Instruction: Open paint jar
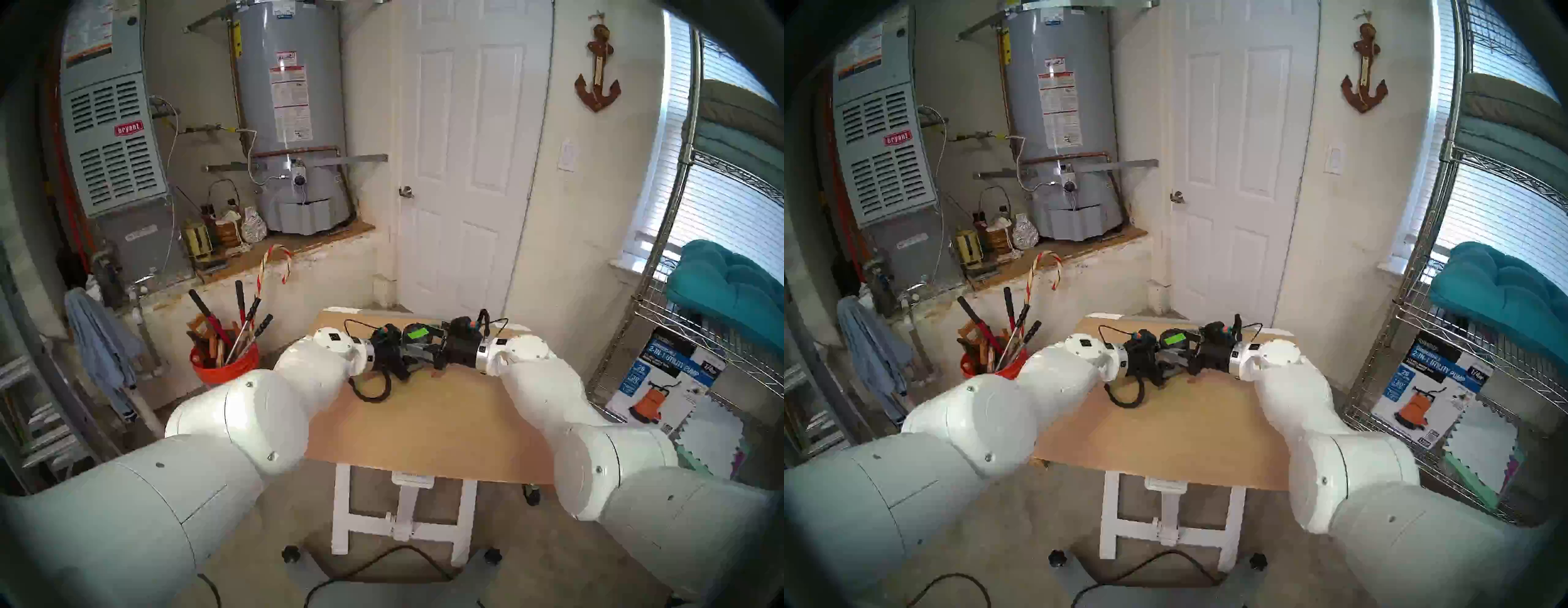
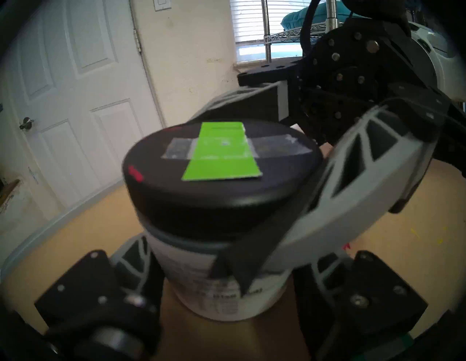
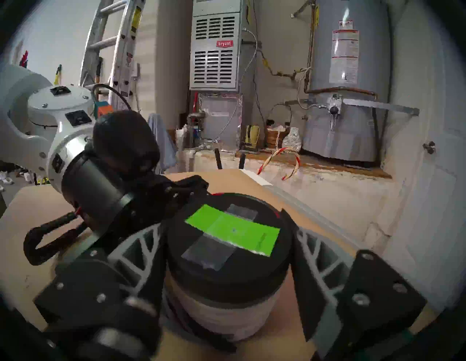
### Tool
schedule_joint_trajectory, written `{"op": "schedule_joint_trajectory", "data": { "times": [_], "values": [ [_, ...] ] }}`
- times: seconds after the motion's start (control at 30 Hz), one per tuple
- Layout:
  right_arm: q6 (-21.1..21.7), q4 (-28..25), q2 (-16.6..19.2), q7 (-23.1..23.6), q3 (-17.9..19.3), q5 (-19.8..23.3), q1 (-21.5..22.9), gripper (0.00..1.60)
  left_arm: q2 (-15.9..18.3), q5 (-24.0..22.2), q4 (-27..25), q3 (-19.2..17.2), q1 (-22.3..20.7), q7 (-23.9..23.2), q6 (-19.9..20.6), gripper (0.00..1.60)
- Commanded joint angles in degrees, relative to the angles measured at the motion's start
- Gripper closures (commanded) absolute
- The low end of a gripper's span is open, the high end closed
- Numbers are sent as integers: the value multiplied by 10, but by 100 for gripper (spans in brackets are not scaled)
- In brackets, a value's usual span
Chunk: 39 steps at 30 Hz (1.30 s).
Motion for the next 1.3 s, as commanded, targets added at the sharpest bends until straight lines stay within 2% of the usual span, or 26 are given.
{"op": "schedule_joint_trajectory", "data": {
  "times": [0.0,0.4,0.8,0.83,0.87,0.97,1.27],
  "values": [
    [20,-72,0,0,1,-1,-22,160,8,-1,3,-2,-1,-8,1,160],
    [40,-149,17,21,-6,-15,-62,160,25,-3,16,-9,-13,-59,-4,160],
    [82,-245,21,53,-7,-24,-107,160,41,2,24,-9,-21,-110,-12,160],
    [80,-235,22,55,-7,-24,-102,160,42,3,23,-9,-21,-113,-13,160],
    [83,-252,22,60,-9,-27,-111,160,44,4,23,-8,-21,-119,-16,160],
    [88,-254,21,68,-6,-24,-114,160,45,7,21,-6,-21,-125,-18,160],
    [69,-226,25,81,-11,-27,-100,160,47,13,16,-1,-23,-134,-24,160]
  ]
}}
